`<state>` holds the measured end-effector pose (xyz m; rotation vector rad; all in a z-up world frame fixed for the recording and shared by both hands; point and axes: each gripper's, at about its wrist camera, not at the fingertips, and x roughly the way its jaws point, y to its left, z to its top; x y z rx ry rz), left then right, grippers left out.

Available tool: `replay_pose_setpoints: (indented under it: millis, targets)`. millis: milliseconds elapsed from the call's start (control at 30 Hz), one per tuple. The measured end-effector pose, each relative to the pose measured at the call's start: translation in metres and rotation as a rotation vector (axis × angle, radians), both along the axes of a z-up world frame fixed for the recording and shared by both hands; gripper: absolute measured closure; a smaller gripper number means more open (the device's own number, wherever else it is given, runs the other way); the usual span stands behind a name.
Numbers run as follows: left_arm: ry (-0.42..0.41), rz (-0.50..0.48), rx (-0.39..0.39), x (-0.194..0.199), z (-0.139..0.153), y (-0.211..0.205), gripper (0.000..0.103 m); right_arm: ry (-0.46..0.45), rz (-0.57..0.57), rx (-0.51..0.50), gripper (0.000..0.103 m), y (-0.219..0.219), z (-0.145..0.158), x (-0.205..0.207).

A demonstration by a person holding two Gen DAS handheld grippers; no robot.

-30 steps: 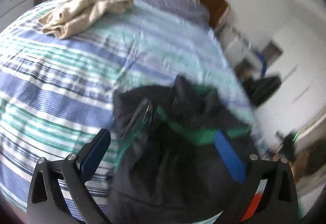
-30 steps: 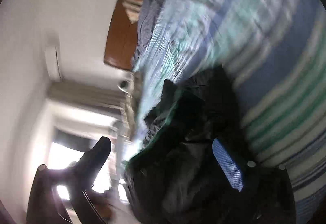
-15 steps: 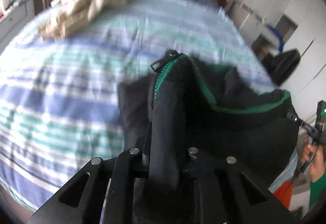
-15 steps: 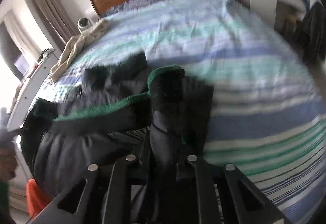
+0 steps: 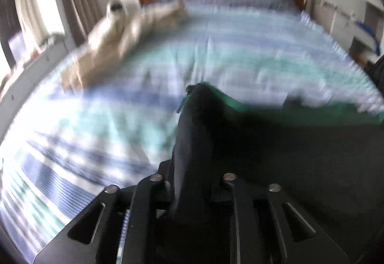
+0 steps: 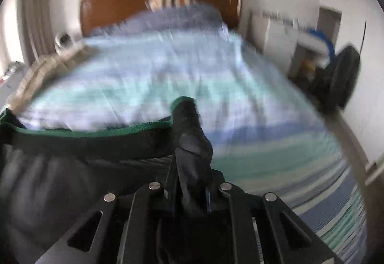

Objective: Fold large clothes

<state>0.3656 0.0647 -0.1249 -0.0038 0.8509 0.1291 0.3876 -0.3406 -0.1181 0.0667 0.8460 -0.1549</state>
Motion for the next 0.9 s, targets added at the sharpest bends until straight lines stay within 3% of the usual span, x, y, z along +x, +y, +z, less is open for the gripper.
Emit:
replay_pose_setpoints:
  millis: [33,100,333,767,900]
  targets:
    - [-0.018,0.027,-0.05,-0.001,-0.012,0.007,0.078,-0.022,-0.016,0.031,0.087,-0.003,-0.018,-0.002]
    - [-0.055,0.042,-0.062,-0.001,-0.015,0.009,0.077,-0.069,-0.043,0.039,0.087,-0.004,-0.024,-0.005]
    - [-0.061,0.042,-0.246,0.008,-0.036,0.028,0.074,-0.083,-0.037,0.176,0.085,-0.016,-0.042,0.005]
    - [-0.038,0.048,-0.298,0.011,-0.042,0.033,0.067,-0.103,-0.039,0.217,0.085,-0.017,-0.046,0.004]
    - [0.029,0.054,-0.348,0.014,-0.039,0.043,0.055,-0.112,-0.02,0.355,0.081,-0.035,-0.047,0.002]
